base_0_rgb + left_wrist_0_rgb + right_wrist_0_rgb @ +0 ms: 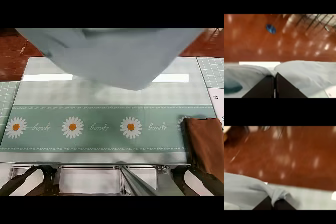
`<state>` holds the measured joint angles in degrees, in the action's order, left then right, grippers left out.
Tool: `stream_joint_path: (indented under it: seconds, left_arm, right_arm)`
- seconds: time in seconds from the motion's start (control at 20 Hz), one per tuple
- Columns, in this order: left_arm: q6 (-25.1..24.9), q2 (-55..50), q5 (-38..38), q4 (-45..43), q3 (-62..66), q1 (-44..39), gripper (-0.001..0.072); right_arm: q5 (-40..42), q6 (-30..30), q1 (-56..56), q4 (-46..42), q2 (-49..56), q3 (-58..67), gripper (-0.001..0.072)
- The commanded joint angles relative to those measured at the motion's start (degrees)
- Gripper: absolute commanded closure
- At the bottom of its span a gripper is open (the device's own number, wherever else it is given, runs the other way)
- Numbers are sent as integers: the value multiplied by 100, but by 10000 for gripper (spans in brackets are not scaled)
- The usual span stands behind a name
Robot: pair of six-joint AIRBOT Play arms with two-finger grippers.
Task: Fold the shirts.
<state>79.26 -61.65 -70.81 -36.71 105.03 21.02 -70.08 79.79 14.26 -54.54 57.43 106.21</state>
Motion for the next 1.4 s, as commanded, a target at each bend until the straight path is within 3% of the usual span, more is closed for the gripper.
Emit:
stream_joint_path:
  seconds: [0.0,0.15,0.3,0.55,0.7,0.9,1.05,1.25,1.35]
  left_arm:
    - [400,243,-577,-758,1832,245,685]
    - [402,1095,-647,-1613,1683,286,685]
    - [804,2063,-728,-3314,1346,98,685]
    - [892,2702,-1309,-5099,975,-1749,685]
    - [890,2693,-1635,-5974,229,-2435,685]
    - [896,2441,-861,-6129,-1523,-2520,684]
    - [1320,1744,87,-6127,-2551,-2520,684]
    - [1849,116,933,-6054,-2938,-2520,685]
    - [1860,-730,1397,-5775,-2892,-2522,684]
  right_arm:
    - [-101,262,-4,-901,-859,800,695]
    - [-457,385,-4,-1377,-1582,800,695]
    - [-918,562,-7,-1805,-2039,800,695]
    - [-1749,691,-9,-1895,-2194,710,695]
    - [-1902,706,-7,-1755,-2194,133,695]
    - [-1558,549,-9,-1056,-2111,-1508,695]
    - [-977,157,-9,-452,-1554,-2752,695]
    - [-76,-343,-9,-28,-11,-3342,695]
    - [306,-669,-7,741,964,-3263,695]
